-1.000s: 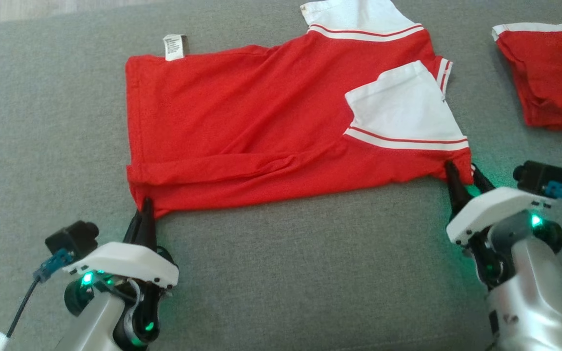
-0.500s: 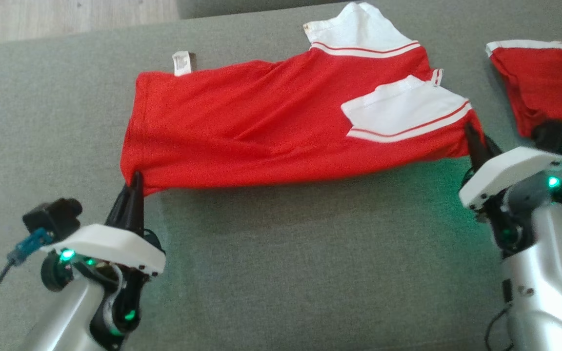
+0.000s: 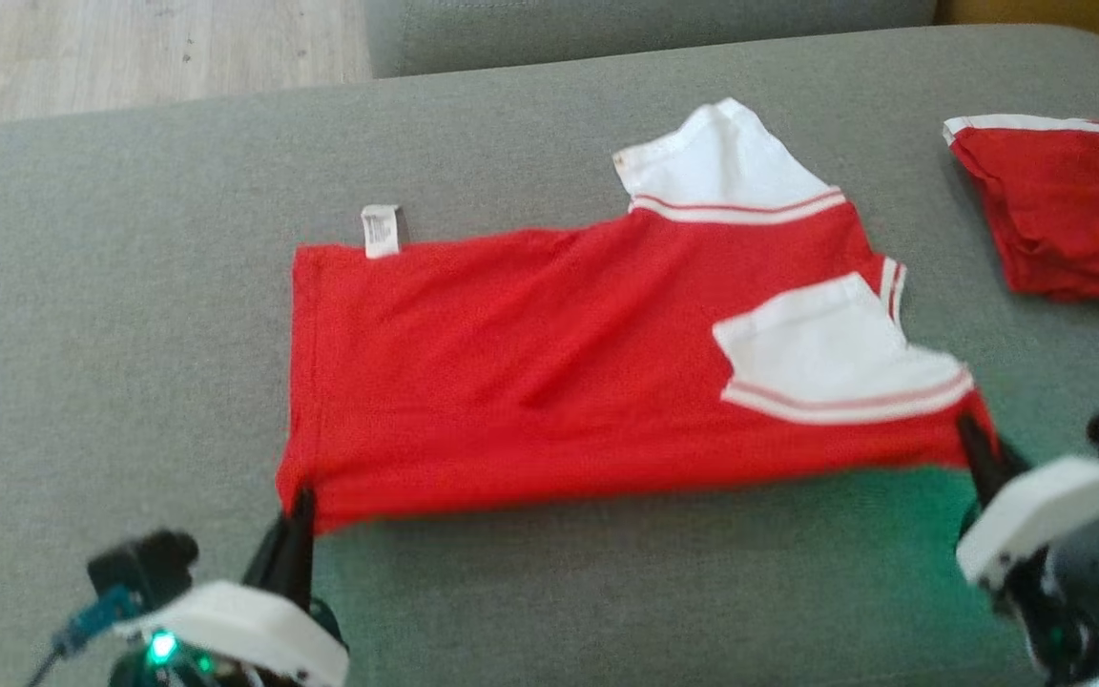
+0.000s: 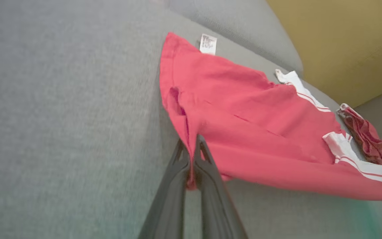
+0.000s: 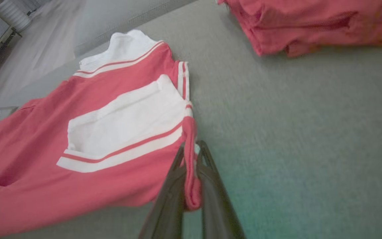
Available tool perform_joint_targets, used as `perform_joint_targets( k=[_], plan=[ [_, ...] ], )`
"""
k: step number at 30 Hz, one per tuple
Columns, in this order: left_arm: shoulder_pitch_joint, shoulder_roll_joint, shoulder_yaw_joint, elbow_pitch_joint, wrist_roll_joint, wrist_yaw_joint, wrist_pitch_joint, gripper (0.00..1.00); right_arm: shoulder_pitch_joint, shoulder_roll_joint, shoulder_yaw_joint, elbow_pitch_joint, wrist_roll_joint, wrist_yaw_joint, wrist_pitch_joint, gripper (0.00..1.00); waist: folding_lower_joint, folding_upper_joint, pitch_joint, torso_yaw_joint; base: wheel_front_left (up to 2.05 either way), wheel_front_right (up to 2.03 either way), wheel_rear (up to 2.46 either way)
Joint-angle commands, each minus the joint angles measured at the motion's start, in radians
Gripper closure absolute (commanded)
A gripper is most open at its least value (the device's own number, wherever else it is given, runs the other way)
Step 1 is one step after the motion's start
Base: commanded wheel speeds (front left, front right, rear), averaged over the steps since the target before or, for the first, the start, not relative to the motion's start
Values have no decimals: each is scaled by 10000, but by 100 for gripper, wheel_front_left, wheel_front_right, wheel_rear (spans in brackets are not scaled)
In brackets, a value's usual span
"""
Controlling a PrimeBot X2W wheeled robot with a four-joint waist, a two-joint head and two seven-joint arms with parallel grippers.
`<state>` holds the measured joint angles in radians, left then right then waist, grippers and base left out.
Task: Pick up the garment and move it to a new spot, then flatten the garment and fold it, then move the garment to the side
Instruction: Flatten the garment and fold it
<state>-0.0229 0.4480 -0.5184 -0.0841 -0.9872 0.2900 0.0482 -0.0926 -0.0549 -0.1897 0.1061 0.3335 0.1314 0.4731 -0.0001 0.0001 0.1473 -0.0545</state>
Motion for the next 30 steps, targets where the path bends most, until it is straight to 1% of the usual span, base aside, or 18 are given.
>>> perform_joint_targets(
  k=[1, 2, 5, 6, 7, 8, 9, 10, 14, 17, 20, 23, 26, 29, 30],
  plan=[
    [-75, 75, 343, -227, -47, 38, -188, 100, 135, -17, 86, -539, 106, -7, 32, 100, 1, -1, -21, 15, 0, 0, 0],
    [255, -102, 237, -100, -153, 3, -301, 100, 633, 20, 72, -609, 173, -7, -3, 100, 1, -1, -41, 10, 0, 0, 0],
    [531, -302, 134, 172, -229, -54, -463, 100, 1164, 39, 190, -475, 460, -7, -189, 100, 1, -1, -69, 4, 0, 0, 0],
    [563, -349, 118, 290, -229, -80, -526, 100, 1278, 41, 260, -383, 613, -7, -303, 98, 1, -1, -79, -2, 0, 0, 0],
    [574, -396, 132, 431, -216, -83, -615, 100, 1358, 42, 329, -286, 726, -7, -435, 67, 1, -1, -91, -12, 0, 0, 0],
    [568, -427, 133, 570, -180, -89, -698, 87, 1415, 43, 403, -190, 782, -7, -571, 52, 1, -1, -105, -26, 0, 0, 0],
    [555, -452, 118, 684, -152, -111, -752, 30, 1450, 43, 449, -93, 807, -7, -715, 0, 1, -1, -118, -40, 0, 0, 0],
    [542, -470, 110, 774, -125, -124, -801, 0, 1471, 44, 493, -1, 824, -7, -832, 0, 1, -1, -131, -56, 0, 0, 0],
    [374, -347, 149, 826, 15, -161, -879, 0, 1485, 45, 474, 43, 719, -7, -1247, 0, 1, -1, -148, -84, 0, 0, 0],
    [33, 37, 256, 582, 291, -118, -828, 0, 1314, 45, 412, -344, 484, -7, -1522, 0, 1, -1, -121, -95, 0, 0, 0],
    [-641, 598, 359, 240, 588, -180, -497, 0, 944, 46, 401, -946, 201, -7, -1678, 0, 1, -1, -56, -96, 0, 0, 0],
    [-1705, 1299, 372, -61, 1000, -325, 150, 0, 417, 46, 572, -1565, -8, -7, -1664, 0, 1, -1, 115, -114, 0, 0, 0],
    [-2976, 1870, 351, -239, 1319, -524, 979, 0, -157, 44, 931, -2066, -138, -7, -1499, 0, 1, -1, 380, -182, 0, 0, 0],
    [-4161, 2295, 331, -34, 1525, -773, 1750, 0, -775, -18, 1337, -2303, -208, -7, -1317, 0, 1, -1, 766, -343, 0, 0, 0],
    [-4774, 2445, 278, 264, 1524, -954, 2248, 0, -1208, -109, 1590, -2339, -239, -7, -1255, 0, 1, -1, 1051, -468, 0, 0, 0]
  ],
)
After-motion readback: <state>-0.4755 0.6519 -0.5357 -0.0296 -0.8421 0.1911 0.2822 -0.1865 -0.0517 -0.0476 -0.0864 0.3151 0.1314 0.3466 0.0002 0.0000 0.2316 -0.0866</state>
